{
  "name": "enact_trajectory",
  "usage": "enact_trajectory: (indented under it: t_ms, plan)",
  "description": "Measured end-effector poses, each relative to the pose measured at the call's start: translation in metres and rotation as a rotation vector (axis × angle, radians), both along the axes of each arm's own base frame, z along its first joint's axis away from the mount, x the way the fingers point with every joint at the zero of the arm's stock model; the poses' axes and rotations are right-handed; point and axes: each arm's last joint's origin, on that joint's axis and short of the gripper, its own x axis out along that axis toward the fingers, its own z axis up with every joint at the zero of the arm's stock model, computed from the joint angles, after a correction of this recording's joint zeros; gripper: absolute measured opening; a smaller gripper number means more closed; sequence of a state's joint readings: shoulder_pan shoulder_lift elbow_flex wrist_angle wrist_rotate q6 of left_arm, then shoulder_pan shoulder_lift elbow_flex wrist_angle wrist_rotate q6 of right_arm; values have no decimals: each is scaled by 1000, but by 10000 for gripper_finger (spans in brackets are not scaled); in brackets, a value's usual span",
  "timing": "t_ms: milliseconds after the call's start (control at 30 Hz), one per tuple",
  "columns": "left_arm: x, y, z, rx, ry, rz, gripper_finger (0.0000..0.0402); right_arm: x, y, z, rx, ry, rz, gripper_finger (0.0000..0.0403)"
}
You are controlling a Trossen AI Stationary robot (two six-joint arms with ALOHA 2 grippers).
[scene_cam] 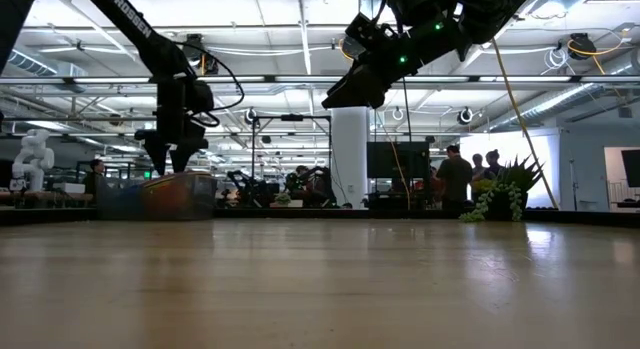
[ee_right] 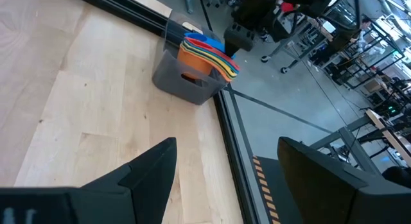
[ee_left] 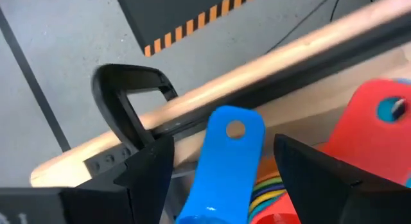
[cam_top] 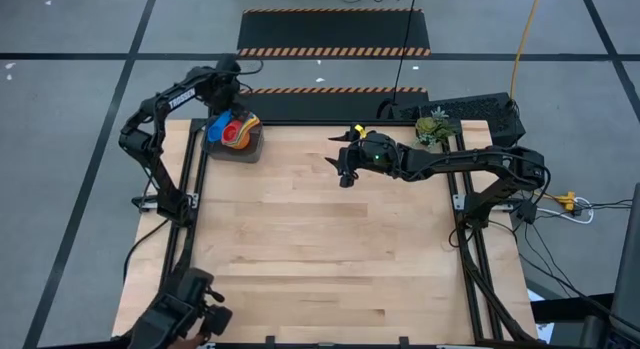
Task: Nest measuring cups in basket
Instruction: Stack the blue measuring cup on top of the red measuring cup
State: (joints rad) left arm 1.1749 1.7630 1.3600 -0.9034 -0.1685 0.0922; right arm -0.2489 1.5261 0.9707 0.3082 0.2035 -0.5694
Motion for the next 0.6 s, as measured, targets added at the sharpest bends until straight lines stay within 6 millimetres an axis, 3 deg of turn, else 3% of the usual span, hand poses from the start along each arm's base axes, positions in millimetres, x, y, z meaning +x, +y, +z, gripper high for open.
enact_trajectory:
  t_ms: [200, 600]
  plan:
    - [-1, -1, -9, 3, 3, -11, 271, 0, 0, 0, 0, 0, 0, 265]
    - [-1, -1, -9, 2, 6, -20, 271, 0, 0, 0, -1, -5, 0, 265]
